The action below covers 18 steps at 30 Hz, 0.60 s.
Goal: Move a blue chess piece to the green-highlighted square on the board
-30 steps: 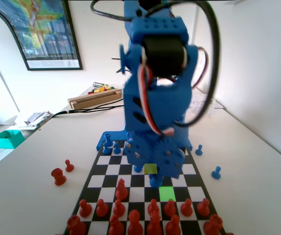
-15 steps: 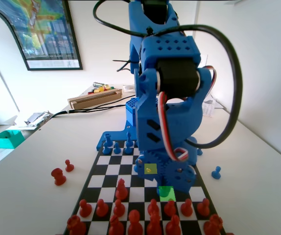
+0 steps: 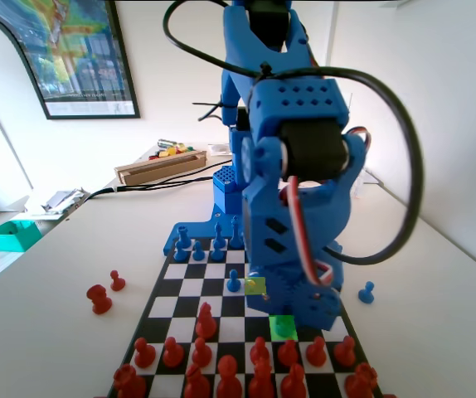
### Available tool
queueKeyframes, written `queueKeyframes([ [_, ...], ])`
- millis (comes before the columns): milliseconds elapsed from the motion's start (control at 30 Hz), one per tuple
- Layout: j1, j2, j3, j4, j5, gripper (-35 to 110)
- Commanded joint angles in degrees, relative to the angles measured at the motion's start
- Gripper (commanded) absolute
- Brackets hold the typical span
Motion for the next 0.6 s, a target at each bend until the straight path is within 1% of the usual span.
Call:
queueKeyframes([
  [0,-0.62,2.20,0.18,0.44,-0.44,1],
  [567,1.32,3.43,-2.55,0.79,1.41,11],
])
